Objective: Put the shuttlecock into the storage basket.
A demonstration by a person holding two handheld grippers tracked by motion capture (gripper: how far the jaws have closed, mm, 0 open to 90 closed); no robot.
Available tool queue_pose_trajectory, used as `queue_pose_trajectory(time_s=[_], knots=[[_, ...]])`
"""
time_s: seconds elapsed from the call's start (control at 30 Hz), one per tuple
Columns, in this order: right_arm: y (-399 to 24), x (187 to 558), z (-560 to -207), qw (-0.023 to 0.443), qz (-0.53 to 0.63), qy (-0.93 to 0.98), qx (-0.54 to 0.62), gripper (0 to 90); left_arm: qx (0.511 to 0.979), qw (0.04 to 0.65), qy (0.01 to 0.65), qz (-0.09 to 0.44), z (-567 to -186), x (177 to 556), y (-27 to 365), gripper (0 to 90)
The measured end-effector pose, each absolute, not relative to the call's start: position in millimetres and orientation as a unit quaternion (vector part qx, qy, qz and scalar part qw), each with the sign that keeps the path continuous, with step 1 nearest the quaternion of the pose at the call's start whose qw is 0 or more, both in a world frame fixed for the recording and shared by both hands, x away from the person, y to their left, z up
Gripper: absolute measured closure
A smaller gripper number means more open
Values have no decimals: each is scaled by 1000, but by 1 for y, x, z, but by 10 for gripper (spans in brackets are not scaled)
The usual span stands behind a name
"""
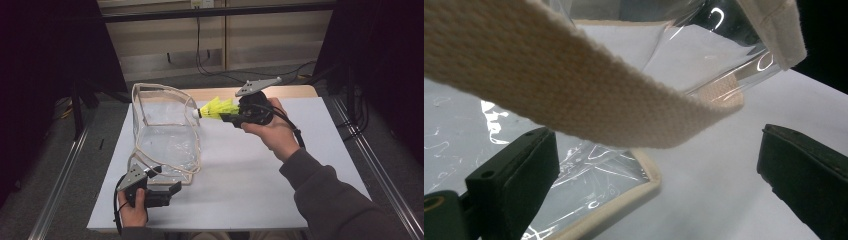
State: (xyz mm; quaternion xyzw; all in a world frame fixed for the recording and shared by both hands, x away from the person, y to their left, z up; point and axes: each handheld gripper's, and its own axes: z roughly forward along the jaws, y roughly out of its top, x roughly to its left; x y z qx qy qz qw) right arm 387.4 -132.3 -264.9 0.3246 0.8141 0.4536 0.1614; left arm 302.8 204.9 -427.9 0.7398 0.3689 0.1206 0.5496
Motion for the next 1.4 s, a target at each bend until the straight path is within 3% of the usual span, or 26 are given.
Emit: queue_pose_trajectory(time_s=[1.4], knots=[[-98,392,-256,151,461,819,307,801,738,551,370,123,-428,303,205,34]])
